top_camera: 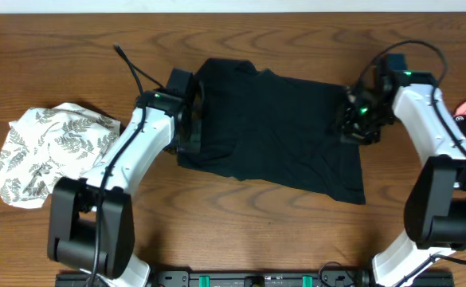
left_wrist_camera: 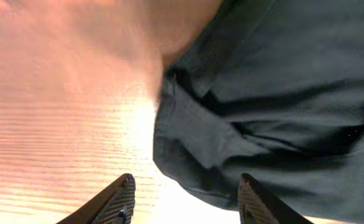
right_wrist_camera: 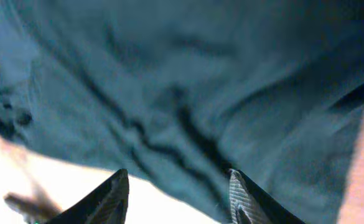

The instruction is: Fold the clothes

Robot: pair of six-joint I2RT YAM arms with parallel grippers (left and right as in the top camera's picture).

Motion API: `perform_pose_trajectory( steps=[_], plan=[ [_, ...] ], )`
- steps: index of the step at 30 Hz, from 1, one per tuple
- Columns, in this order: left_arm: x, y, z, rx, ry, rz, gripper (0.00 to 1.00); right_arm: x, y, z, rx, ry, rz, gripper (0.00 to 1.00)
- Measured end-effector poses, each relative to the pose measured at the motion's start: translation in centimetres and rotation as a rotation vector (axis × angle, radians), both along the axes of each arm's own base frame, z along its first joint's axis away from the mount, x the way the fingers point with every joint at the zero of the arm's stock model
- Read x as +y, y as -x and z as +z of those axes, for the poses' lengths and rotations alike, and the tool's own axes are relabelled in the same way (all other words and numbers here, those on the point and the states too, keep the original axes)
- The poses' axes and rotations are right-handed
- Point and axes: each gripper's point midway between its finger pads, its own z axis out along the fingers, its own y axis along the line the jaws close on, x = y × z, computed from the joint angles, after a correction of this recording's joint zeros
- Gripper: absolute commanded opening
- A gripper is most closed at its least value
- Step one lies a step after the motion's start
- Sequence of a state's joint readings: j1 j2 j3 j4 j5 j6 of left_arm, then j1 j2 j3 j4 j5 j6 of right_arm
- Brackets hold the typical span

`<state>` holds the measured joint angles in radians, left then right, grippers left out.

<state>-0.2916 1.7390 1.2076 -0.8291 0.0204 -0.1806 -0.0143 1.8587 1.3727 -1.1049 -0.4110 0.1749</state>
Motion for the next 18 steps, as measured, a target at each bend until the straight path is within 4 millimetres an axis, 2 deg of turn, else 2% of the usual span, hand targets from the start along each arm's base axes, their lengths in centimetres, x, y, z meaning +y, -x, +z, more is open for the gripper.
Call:
perform_pose_trajectory(
  steps=[5, 10, 15, 18],
  plan=[
    [-0.5, 1.4, -2.6, 0.062, 0.034, -0.022, 0.55, 1.7, 2.8, -0.1, 0.094, 0.041, 0.081, 0.65],
    [-0.6, 2.0, -3.8, 0.071, 0.049, -0.031, 0.57, 1.2, 4.4, 0.0, 0.163, 0.071, 0.088, 0.65],
    [-0.7, 3.8, -4.9, 0.124, 0.067, -0.032, 0.57, 1.0, 5.8, 0.3, 0.218, 0.080, 0.105, 0.66],
    [-0.9, 3.6, -5.4, 0.109, 0.081, -0.033, 0.57, 0.8, 6.1, 0.3, 0.225, 0.087, 0.117, 0.66]
  ],
)
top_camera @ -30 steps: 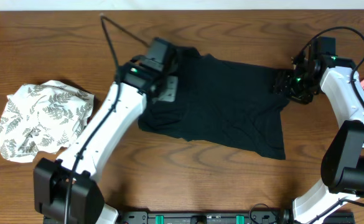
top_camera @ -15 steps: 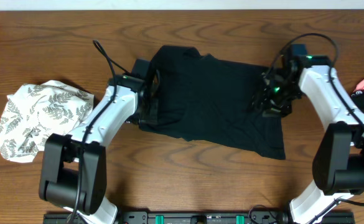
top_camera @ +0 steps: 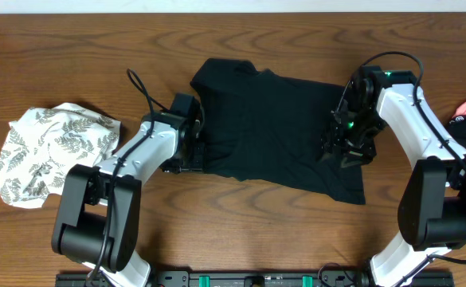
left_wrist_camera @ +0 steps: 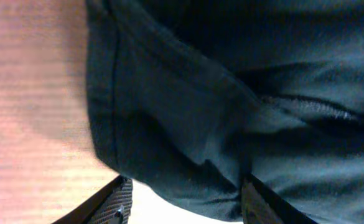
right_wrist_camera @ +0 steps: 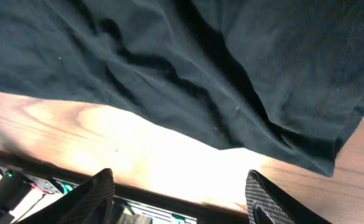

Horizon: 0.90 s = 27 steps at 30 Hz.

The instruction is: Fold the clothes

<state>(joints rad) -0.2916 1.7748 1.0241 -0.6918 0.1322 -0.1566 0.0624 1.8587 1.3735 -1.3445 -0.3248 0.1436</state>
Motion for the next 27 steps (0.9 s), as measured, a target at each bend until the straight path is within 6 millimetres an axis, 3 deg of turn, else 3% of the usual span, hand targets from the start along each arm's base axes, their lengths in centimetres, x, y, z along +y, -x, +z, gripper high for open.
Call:
perform_pose_trajectory(
  steps=[2, 4, 7, 14, 19, 27],
  plan=[
    [-0.2, -0.5, -0.2, -0.026, 0.009, 0.000, 0.52, -0.1, 0.0, 0.0, 0.000, 0.002, 0.005, 0.66],
    [-0.5, -1.3, -0.5, -0.066, 0.024, 0.003, 0.27, -0.1, 0.1, 0.0, 0.002, 0.002, 0.008, 0.66],
    [-0.5, -1.6, -0.7, -0.084, 0.025, 0.003, 0.06, -0.2, 0.5, 0.1, 0.016, 0.006, 0.013, 0.65],
    [-0.4, -1.3, -0.7, -0.074, 0.026, -0.003, 0.06, -0.9, 1.2, 0.1, 0.045, 0.049, 0.030, 0.65],
    [0.1, 0.6, -0.4, -0.001, 0.008, 0.001, 0.06, -1.1, 1.3, 0.1, 0.047, 0.057, 0.035, 0.66],
    [-0.3, -0.5, 1.4, -0.078, 0.031, 0.001, 0.06, -1.7, 3.1, 0.6, 0.129, 0.090, 0.032, 0.67]
  ],
)
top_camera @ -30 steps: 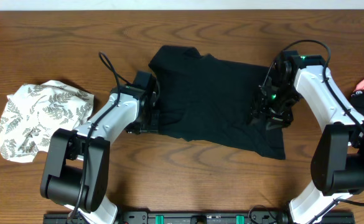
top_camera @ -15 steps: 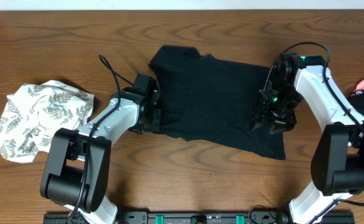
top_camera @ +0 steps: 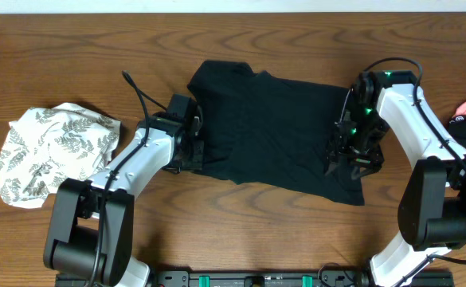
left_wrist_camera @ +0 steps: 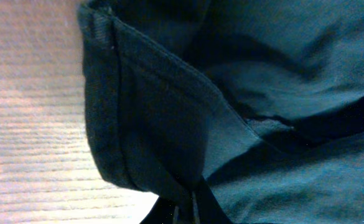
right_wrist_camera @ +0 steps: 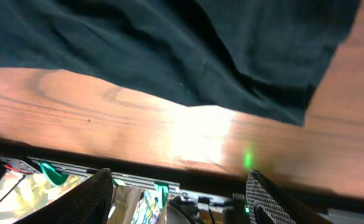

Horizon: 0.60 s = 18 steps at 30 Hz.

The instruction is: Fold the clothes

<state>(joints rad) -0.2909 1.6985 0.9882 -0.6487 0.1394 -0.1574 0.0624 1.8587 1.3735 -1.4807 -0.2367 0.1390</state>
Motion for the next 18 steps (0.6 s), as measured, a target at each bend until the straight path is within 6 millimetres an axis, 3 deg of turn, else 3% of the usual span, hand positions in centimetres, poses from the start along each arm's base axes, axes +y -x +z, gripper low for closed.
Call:
perform_pose_trajectory(
  steps=[6, 13, 18],
  plan=[
    [-0.1, -0.2, 0.1, -0.007, 0.002, 0.000, 0.06, -0.8, -0.4, -2.2, -0.026, 0.077, -0.068, 0.62],
    [-0.1, -0.2, 0.1, -0.007, 0.002, 0.000, 0.06, -1.2, 2.4, -5.7, 0.036, 0.124, -0.125, 0.57],
    [-0.1, -0.2, 0.1, -0.007, 0.002, 0.000, 0.06, -1.4, 3.9, -7.0, 0.068, 0.139, -0.142, 0.55]
  ],
)
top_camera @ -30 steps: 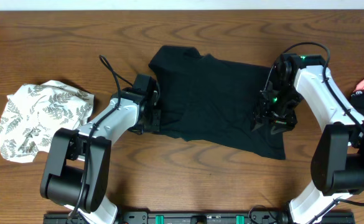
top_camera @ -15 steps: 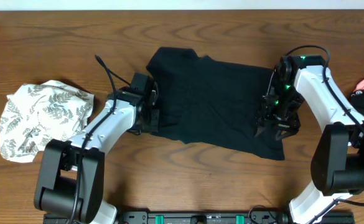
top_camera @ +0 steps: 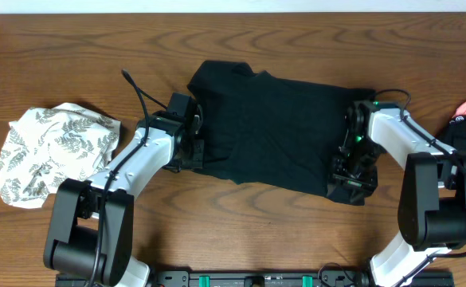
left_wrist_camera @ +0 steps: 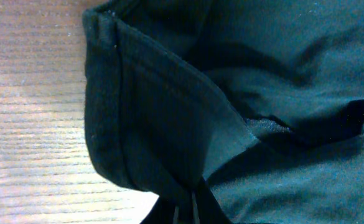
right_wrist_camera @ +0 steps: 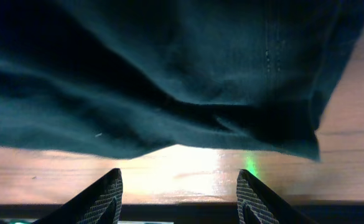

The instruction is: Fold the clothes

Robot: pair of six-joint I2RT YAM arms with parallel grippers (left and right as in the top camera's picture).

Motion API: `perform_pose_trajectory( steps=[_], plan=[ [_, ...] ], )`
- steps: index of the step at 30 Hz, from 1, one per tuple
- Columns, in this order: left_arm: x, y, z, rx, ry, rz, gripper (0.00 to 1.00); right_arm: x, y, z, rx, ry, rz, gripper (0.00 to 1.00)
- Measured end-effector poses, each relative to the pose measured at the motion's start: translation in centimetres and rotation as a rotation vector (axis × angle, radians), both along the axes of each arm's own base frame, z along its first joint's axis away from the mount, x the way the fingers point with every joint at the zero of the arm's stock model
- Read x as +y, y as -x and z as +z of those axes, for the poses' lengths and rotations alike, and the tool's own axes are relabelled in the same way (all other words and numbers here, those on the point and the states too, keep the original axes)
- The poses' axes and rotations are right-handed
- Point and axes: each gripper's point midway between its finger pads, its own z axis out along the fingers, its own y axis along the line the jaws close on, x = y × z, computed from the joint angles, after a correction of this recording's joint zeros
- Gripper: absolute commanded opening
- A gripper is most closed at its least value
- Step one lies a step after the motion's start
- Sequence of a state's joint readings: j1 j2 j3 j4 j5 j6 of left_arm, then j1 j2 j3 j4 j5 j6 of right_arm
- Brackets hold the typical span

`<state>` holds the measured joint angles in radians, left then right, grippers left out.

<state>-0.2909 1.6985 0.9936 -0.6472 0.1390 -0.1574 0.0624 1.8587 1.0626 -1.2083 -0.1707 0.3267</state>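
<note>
A black garment (top_camera: pixel 272 127) lies spread flat in the middle of the wooden table (top_camera: pixel 240 231). My left gripper (top_camera: pixel 193 151) sits at its lower left edge, shut on a fold of the dark hem (left_wrist_camera: pixel 144 124). In the left wrist view the left gripper (left_wrist_camera: pixel 191 210) pinches that cloth. My right gripper (top_camera: pixel 352 179) is at the garment's lower right corner. In the right wrist view the right gripper (right_wrist_camera: pixel 180 196) stands open, with the fabric edge (right_wrist_camera: pixel 169 81) just beyond the fingertips and bare wood between them.
A crumpled white cloth with a leaf print (top_camera: pixel 49 151) lies at the left of the table. A pink and black item shows at the right edge. The table's front edge with the arm bases runs along the bottom.
My right gripper has moved toward the front of the table, from over the garment's right side to its lower right corner, still open. The left gripper stays shut on the hem.
Both grippers were open at the garment's left and right sides. Then the left sat lower on the left edge and the right over the right part. By the last moment the left had shut on the hem. Now the right is at the lower right corner.
</note>
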Motion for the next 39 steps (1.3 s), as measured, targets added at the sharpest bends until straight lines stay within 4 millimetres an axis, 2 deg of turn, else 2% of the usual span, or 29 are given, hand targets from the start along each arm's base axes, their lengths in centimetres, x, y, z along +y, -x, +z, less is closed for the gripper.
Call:
perform_pose_trajectory(
  steps=[6, 10, 12, 17, 19, 23, 27, 31, 32, 39],
  plan=[
    [0.0, 0.0, 0.0, -0.001, 0.000, 0.000, 0.06, -0.1, 1.9, -2.2, 0.015, 0.022, -0.043, 0.48],
    [0.0, 0.0, 0.0, 0.000, 0.000, 0.000, 0.06, -0.1, 1.4, -2.3, -0.019, 0.033, -0.079, 0.48],
    [0.0, 0.0, 0.0, 0.000, 0.000, 0.000, 0.06, 0.2, 0.8, -2.3, -0.048, 0.025, -0.098, 0.48],
    [0.0, 0.0, 0.0, 0.000, 0.000, 0.000, 0.06, 1.4, -1.8, -2.1, -0.165, -0.043, -0.132, 0.58],
    [0.0, 0.0, 0.0, 0.000, 0.001, 0.000, 0.06, 2.0, -3.2, -1.9, -0.221, -0.082, -0.140, 0.58],
    [0.0, 0.0, 0.0, 0.000, 0.000, 0.000, 0.06, 3.0, -6.3, -1.5, -0.334, -0.147, -0.146, 0.53],
    [0.0, 0.0, 0.0, -0.001, 0.001, 0.000, 0.06, 2.9, -6.6, -1.6, -0.339, -0.138, -0.157, 0.36],
    [0.0, -0.1, 0.0, -0.004, 0.001, 0.000, 0.06, 2.7, -6.5, -1.8, -0.331, -0.121, -0.166, 0.04],
    [0.0, -0.1, 0.0, -0.004, 0.002, 0.000, 0.06, 2.6, -6.4, -1.9, -0.325, -0.116, -0.168, 0.02],
    [0.0, -0.1, 0.0, -0.003, 0.001, 0.000, 0.06, 2.6, -5.6, -1.9, -0.298, -0.121, -0.150, 0.02]
  ],
)
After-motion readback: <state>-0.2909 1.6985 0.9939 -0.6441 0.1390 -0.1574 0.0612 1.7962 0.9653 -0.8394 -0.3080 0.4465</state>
